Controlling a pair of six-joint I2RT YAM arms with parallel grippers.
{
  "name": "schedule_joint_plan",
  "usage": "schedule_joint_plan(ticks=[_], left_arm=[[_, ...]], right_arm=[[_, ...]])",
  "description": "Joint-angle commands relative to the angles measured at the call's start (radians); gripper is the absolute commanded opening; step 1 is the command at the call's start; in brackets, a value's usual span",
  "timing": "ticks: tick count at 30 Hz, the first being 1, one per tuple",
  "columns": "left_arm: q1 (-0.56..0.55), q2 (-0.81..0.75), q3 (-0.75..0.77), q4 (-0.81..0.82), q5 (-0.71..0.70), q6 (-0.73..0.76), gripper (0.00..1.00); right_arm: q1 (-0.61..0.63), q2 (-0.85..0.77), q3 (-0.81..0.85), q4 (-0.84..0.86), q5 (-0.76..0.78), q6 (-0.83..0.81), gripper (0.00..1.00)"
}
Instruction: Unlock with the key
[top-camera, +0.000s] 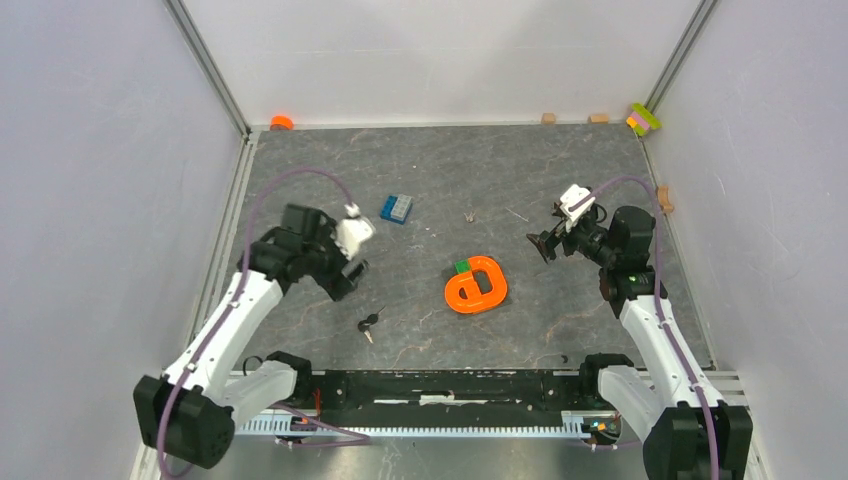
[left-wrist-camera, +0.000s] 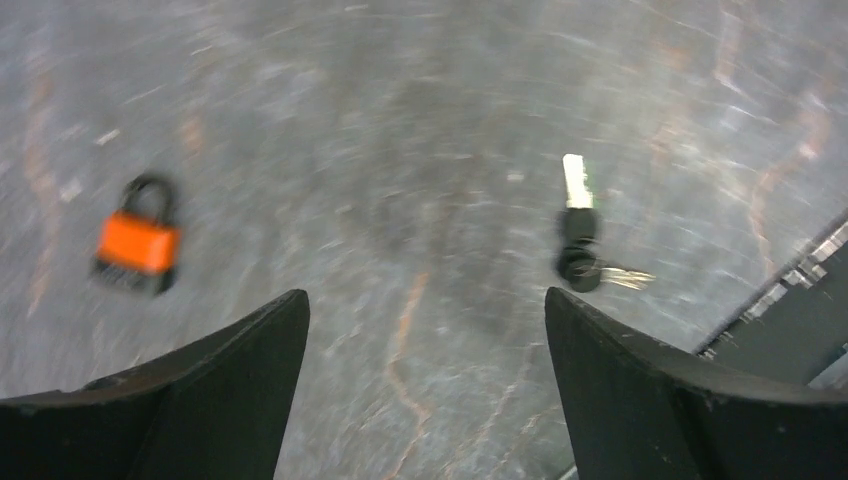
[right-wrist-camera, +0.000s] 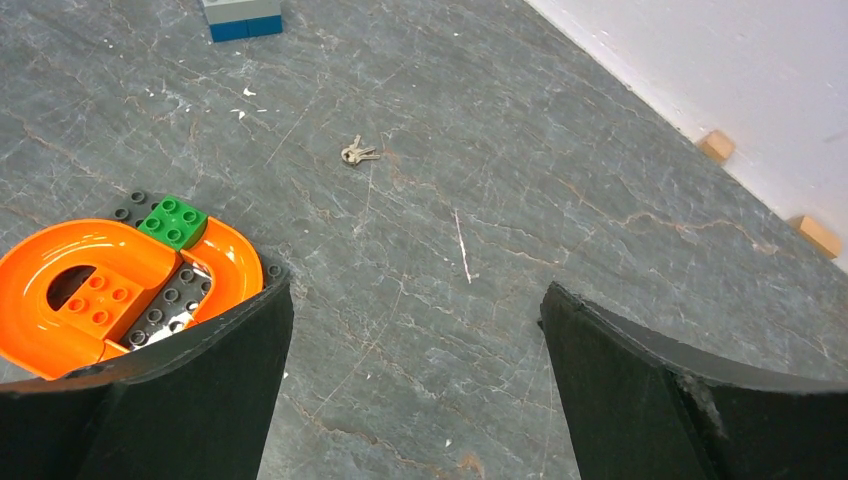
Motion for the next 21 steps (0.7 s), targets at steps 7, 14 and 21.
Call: schedule_joint_plan(ticks=[7, 14, 21], left_arm=[[-0.394, 0.159, -0.151, 0.034, -0.193, 0.006, 0.63], [-0.438, 0.218, -0.140, 0.082, -0.157, -0.050, 0.55], [-0.455, 0.249, -0.160, 0.116, -0.187, -0.061, 0.45]], right_arm=[[-0.002, -0.002, 0.003, 0.017, -0.010, -0.035, 0.98], [-0.002, 0.002, 0.001, 0.019, -0.016, -0.038, 0.98], [-0.003, -0.001, 0.000, 0.017, -0.024, -0.039, 0.98]])
